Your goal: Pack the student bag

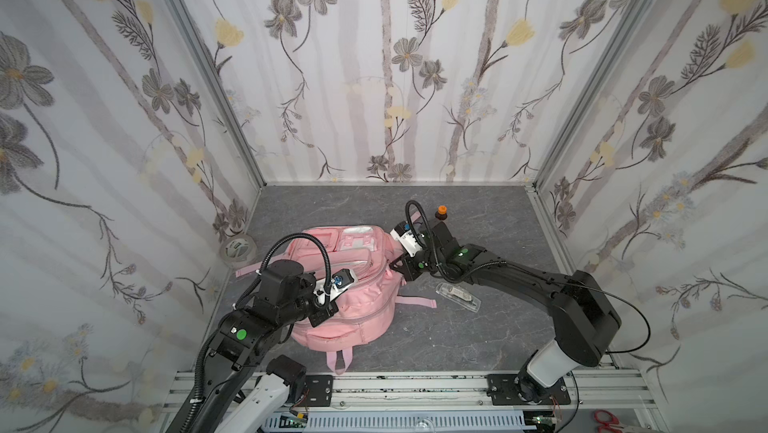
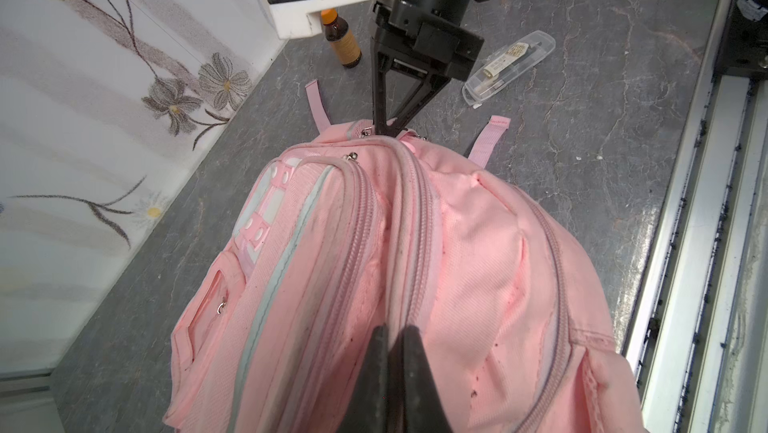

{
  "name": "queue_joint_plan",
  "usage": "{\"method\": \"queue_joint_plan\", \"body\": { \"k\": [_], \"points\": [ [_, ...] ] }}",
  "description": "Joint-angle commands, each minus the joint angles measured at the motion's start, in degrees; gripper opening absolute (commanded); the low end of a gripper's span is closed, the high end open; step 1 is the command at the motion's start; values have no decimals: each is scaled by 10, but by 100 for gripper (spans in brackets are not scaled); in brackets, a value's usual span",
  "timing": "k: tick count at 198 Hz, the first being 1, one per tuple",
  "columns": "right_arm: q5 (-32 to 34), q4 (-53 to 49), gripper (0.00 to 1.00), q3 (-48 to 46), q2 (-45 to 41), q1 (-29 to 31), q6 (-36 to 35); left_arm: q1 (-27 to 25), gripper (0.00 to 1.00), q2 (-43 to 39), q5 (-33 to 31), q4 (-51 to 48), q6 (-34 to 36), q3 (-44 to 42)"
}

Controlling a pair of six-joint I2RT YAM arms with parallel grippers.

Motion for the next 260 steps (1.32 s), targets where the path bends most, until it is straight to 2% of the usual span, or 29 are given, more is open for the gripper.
{"method": "queue_joint_plan", "body": {
  "k": [1,75,99,100,111,116,121,135,161,177,191,199,221,260],
  "points": [
    [86,-38,0,19,24,-10,7,2,0,-5,-5,21,0,12],
    [97,-67,0,69,76,-30,27,4,0,10,1,3,4,23],
    [93,-72,0,80,76,-30,29,5,0,16,-13,31,-21,25],
    [93,-72,0,81,75,-30,29,5,0,16,-14,32,-22,26],
    [91,-73,0,85,70,-30,31,5,38,20,-13,39,-30,32],
    [89,-73,0,88,66,-30,32,5,50,22,-9,38,-32,37],
    [86,-72,0,92,64,-31,33,5,55,27,-3,36,-34,42],
    [75,-72,0,103,60,-31,36,5,60,45,8,29,-36,56],
    [71,-71,0,109,64,-31,38,5,61,83,3,29,-36,55],
    [69,-72,11,112,66,-33,41,5,66,102,17,36,-31,46],
    [72,-74,33,114,60,-32,43,5,72,115,28,45,-35,39],
    [75,-75,39,112,53,-33,42,4,73,122,38,50,-36,37],
    [90,-75,47,105,29,-33,37,-2,73,131,52,80,-57,22],
    [93,-69,48,96,-5,-33,17,-36,71,135,19,122,-65,-18]
  ]
}}
